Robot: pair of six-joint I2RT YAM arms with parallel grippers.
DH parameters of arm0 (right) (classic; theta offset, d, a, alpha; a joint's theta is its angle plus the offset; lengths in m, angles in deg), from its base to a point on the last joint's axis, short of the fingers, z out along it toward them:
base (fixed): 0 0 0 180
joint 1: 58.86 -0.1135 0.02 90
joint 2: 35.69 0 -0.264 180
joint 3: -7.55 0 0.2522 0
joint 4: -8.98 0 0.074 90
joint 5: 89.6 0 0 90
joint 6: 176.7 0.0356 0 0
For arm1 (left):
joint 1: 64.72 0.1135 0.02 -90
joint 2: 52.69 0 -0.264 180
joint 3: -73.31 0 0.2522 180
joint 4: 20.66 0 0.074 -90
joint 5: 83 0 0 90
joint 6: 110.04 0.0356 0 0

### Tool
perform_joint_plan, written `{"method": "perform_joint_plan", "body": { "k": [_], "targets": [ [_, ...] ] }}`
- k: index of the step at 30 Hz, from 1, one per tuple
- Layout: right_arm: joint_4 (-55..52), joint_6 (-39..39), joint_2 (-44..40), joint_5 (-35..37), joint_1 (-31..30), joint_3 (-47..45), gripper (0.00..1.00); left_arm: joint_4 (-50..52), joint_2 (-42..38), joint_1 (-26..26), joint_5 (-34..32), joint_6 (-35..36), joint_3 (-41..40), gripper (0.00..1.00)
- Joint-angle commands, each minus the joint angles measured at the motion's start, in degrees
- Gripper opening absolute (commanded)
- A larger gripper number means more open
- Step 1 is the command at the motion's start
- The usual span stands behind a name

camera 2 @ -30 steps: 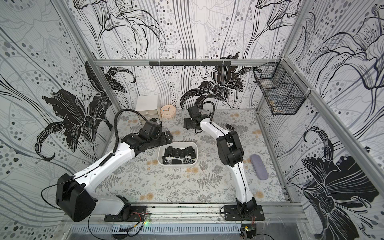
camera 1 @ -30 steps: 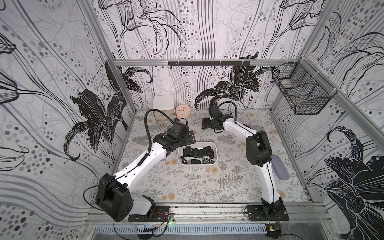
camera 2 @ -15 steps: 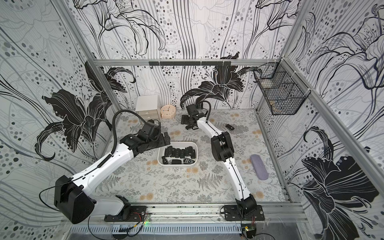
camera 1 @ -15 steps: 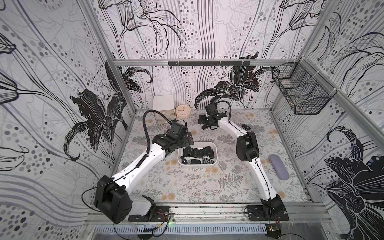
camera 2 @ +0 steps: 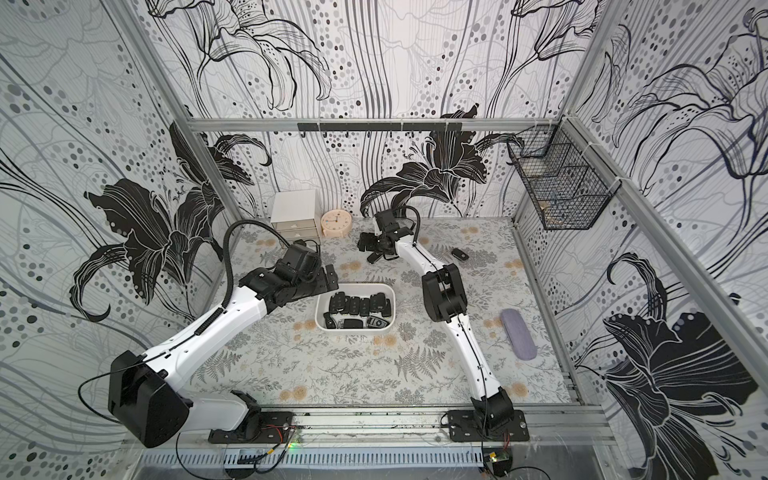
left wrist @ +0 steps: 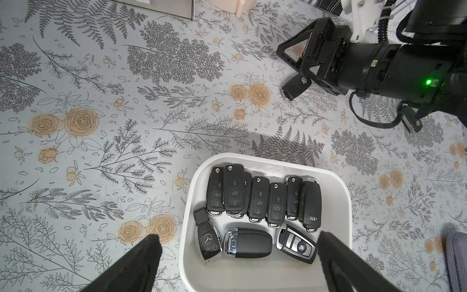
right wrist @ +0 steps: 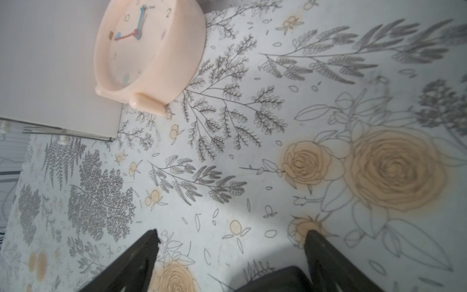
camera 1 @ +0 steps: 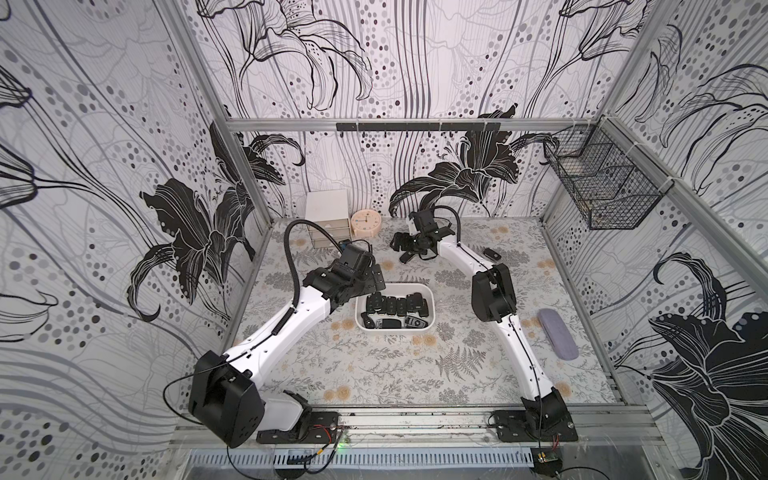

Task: Place the car key into the storage box
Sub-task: Pick up the car key from the center of the board.

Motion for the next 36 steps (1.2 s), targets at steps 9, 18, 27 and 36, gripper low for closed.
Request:
{"method": "perform_joint_plan", "body": {
  "k": [9,18,27,36],
  "targets": [
    [-2.0,-3.8,-5.6,-0.6,-2.4,-10.1,0.93,-2.1,-2.5,0.4,-0.2,-1.1,-2.7,0.99],
    [-6.4,-4.4,-4.7,1.6,-5.4,-7.6,0.89,-1.9,-3.4,0.5,-0.1,-1.3,-3.2,0.99],
    [-2.2,-4.1,-12.9,4.4,-5.9,-20.8,0.9,-2.9,-4.1,0.5,0.2,-1.9,-4.5,0.99],
    [-1.1,-5.6,-16.0,4.7,-7.3,-24.3,0.9,-3.2,-4.3,0.5,0.5,-2.0,-4.8,0.99]
  ]
}}
